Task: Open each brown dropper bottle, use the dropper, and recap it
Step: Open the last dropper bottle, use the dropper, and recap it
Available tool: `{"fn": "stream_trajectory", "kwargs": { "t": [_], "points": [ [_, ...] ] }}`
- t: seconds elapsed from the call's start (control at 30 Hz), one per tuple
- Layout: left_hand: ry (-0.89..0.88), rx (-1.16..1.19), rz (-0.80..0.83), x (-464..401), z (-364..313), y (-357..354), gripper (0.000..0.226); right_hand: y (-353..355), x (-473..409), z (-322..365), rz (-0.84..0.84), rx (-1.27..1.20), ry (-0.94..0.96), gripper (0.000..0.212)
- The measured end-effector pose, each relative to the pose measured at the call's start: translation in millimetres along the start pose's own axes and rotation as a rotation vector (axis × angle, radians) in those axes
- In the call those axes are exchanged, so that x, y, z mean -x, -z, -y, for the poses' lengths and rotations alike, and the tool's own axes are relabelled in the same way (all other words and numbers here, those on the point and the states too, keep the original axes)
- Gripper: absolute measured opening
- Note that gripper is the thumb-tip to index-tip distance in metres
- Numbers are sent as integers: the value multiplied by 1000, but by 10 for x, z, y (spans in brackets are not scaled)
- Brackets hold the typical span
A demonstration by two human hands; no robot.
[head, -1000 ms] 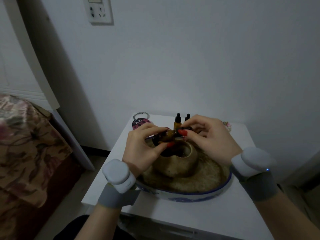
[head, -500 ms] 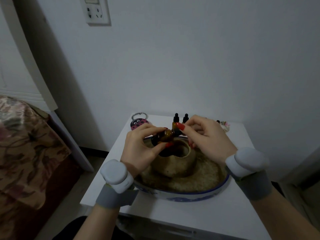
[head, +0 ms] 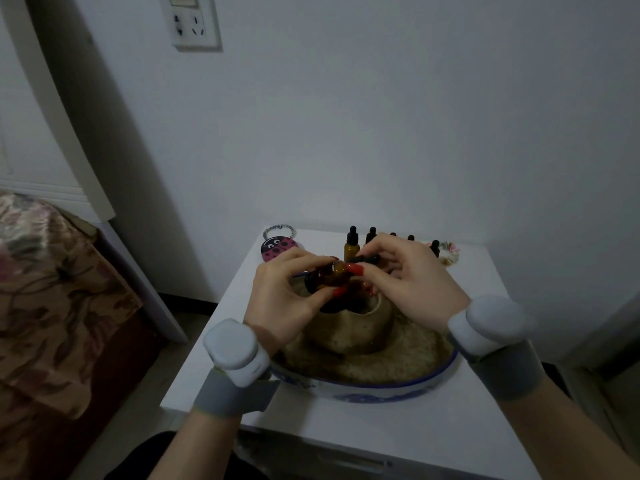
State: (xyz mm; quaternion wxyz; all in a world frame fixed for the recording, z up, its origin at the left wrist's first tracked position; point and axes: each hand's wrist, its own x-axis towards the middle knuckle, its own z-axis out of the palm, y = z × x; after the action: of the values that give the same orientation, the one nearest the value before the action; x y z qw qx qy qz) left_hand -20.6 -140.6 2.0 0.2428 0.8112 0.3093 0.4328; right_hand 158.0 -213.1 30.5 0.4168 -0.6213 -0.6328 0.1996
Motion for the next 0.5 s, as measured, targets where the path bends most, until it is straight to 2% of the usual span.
{"fn": "stream_trajectory", "kwargs": {
  "t": [0.33, 0.43, 0.5],
  "points": [
    [5, 6, 33, -4, -31, -17, 34, -14, 17, 41, -34, 118, -35, 61],
    [7, 1, 25, -7, -26, -6, 33, 7, 16, 56, -29, 94, -50, 62],
    [3, -5, 15, -7, -18, 2, 33, 21, 12, 53, -21, 31, -61, 48]
  ]
}}
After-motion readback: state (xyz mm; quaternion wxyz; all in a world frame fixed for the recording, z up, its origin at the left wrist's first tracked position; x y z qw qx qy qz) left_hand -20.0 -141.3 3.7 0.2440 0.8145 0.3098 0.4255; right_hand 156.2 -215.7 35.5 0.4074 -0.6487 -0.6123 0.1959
